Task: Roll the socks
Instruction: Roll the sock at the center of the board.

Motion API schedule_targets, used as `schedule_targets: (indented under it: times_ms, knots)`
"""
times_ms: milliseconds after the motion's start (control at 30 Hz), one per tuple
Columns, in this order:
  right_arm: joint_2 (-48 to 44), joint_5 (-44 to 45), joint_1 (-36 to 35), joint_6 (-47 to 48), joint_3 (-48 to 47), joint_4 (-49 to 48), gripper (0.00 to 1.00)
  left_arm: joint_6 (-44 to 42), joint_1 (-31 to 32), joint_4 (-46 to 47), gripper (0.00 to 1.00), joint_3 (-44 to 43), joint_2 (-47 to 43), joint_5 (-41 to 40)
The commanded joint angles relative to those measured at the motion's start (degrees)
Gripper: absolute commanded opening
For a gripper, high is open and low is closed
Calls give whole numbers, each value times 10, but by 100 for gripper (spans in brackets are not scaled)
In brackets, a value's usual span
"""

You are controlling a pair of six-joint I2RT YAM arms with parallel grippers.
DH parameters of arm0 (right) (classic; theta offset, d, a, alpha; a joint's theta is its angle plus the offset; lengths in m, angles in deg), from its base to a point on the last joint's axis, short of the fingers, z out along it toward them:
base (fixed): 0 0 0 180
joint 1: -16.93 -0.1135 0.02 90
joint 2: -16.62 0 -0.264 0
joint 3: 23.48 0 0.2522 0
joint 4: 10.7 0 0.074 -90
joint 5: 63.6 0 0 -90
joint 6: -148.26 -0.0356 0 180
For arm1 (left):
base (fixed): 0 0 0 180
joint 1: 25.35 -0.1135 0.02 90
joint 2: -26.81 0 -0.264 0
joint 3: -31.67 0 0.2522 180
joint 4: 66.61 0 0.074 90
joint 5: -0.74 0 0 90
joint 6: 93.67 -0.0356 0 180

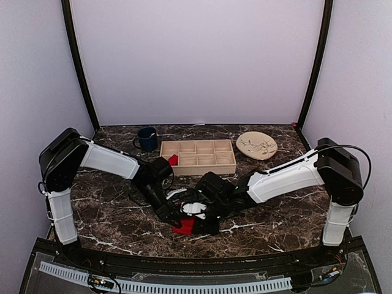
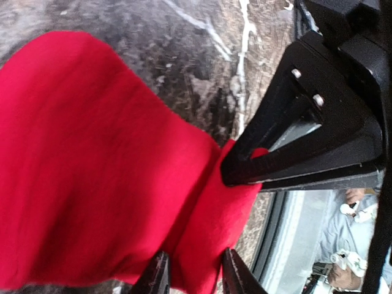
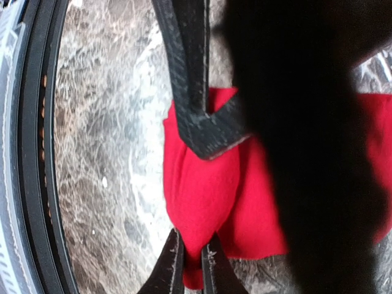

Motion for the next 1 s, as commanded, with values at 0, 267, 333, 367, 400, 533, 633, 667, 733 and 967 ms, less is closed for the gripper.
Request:
schedule_targets:
  times_ms: [0, 267, 333, 367, 400, 533, 633, 667, 733, 967]
  knots:
    - [14, 4, -5, -8, -9, 10, 8, 12, -8, -4, 32, 13, -29, -83]
    - [17, 14, 0, -26, -11, 4, 8, 22, -24, 2, 33, 20, -63, -124]
    - [19, 15, 3, -30, -13, 4, 8, 27, -32, 7, 33, 25, -77, -130]
    - [20, 14, 4, -32, -13, 3, 8, 30, -34, 10, 34, 28, -84, -135]
    - [22, 13, 5, -34, -15, 2, 8, 33, -37, 14, 34, 30, -91, -138]
    - [27, 8, 9, -39, -21, 3, 8, 40, -44, 21, 35, 35, -110, -146]
    - [32, 0, 12, -41, -28, 8, 8, 41, -44, 24, 35, 38, -123, -154]
    - [35, -5, 14, -42, -32, 11, 8, 41, -44, 26, 35, 40, -130, -156]
    - [39, -17, 18, -44, -32, 18, 8, 41, -44, 35, 35, 48, -144, -157]
    - [51, -70, 38, -52, -64, 39, 8, 59, -44, 85, 35, 86, -200, -176]
